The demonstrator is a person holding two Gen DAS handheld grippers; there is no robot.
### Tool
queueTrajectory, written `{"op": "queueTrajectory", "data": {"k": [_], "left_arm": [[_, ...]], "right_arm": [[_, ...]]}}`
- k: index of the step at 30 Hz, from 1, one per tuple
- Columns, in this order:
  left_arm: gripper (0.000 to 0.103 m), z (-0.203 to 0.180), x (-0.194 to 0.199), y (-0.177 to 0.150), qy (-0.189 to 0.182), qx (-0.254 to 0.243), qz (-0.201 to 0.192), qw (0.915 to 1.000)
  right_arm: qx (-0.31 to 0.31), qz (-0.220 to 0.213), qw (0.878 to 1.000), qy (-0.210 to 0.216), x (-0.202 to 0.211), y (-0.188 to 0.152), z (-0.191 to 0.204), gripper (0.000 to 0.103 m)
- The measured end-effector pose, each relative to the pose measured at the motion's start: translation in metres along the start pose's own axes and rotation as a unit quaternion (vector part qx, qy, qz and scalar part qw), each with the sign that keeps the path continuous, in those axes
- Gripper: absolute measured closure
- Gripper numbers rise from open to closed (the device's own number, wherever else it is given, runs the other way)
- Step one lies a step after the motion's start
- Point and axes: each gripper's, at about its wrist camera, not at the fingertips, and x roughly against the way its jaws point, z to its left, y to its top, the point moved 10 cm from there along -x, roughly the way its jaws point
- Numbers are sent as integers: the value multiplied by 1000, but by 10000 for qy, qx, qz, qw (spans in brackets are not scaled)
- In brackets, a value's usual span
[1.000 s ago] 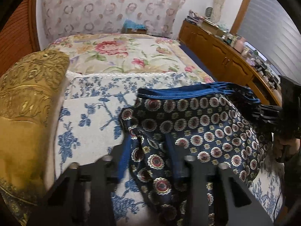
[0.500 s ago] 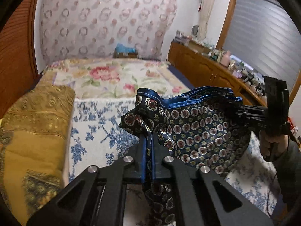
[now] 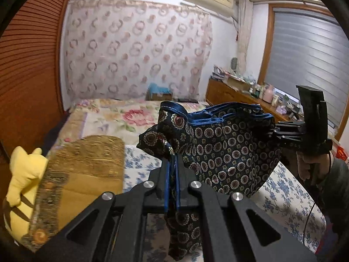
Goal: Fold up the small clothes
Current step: 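Lift the folded garment with both grippers and carry it toward the gold cushion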
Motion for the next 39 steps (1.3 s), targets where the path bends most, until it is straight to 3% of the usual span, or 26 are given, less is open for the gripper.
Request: {"op": "queueTrajectory", "data": {"k": [7, 14, 26, 30, 32, 36, 39], "left_arm": [[102, 45, 34, 3, 502, 200, -416, 9977], [102, 95, 63, -16, 973, 551, -684, 9914], [102, 139, 80, -89, 1571, 1104, -592, 9796], [102, 141, 85, -102, 1725, 1204, -597, 9758], [102, 144, 89, -106, 1847, 1197, -642, 9734], [102, 152, 88, -118, 1910, 1425, -572, 9695], [102, 154, 83, -123, 1950, 1467, -481, 9686]], "right_arm": [[768, -96, 9969, 152, -22, 58, 41, 94], [1739, -80, 9837, 448, -60, 114, 112, 94], [2836, 274, 9538, 954, -149, 131, 213, 94], [2716, 284, 9536, 1264, -169, 140, 242, 93], [2534, 186, 9568, 1412, -173, 148, 255, 90], [2126, 70, 9668, 1417, -177, 159, 254, 58], [1875, -55, 9748, 1208, -177, 162, 240, 44]]}}
